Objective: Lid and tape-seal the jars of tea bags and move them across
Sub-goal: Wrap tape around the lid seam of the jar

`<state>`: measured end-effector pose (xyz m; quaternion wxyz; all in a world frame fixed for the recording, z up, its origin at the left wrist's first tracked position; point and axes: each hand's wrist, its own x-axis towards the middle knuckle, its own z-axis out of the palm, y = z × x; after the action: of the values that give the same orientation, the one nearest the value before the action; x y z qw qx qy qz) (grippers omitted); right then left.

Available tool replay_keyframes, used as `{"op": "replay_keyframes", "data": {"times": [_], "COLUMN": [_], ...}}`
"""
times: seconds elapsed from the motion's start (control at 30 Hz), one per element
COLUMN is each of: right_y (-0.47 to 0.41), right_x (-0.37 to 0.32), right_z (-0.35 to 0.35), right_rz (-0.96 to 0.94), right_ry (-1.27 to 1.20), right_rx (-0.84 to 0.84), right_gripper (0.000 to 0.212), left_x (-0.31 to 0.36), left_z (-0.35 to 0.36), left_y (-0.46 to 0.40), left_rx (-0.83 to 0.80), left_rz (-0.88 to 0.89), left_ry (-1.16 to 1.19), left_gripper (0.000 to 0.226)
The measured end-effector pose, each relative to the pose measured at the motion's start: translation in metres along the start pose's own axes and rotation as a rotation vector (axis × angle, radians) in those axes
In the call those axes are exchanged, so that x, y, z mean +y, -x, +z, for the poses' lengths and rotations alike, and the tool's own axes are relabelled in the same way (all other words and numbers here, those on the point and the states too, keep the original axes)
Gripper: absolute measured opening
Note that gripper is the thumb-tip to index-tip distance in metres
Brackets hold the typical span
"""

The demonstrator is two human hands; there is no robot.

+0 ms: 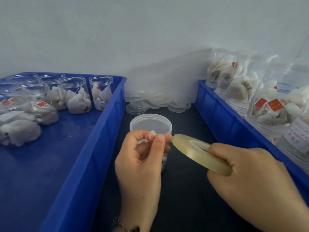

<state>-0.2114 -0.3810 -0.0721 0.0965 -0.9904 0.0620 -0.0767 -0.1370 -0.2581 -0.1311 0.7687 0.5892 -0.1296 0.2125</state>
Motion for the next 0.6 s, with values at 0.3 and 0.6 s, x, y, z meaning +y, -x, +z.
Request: {"op": "replay_keyframes", "data": {"times": [0.3,0.6], "right_y": [-0.008,-0.011], "right_x": [0.012,0.013], "right_z": [0.004,0.006], "right_rz": [0.04,0.04], "right_ry": [0.064,0.108], "right_rx": [0.154,0.084], "right_gripper": [0.008,0.01], "left_x": [-0.006,-0.003], "left_z": [-0.006,-0.004], "left_y": [0.001,0.01], "left_rx": [0.035,0.201], "left_rz": [0.124,0.181], "left_ry": [-0.32,-0.716], "left_gripper": [0.018,0.018]}}
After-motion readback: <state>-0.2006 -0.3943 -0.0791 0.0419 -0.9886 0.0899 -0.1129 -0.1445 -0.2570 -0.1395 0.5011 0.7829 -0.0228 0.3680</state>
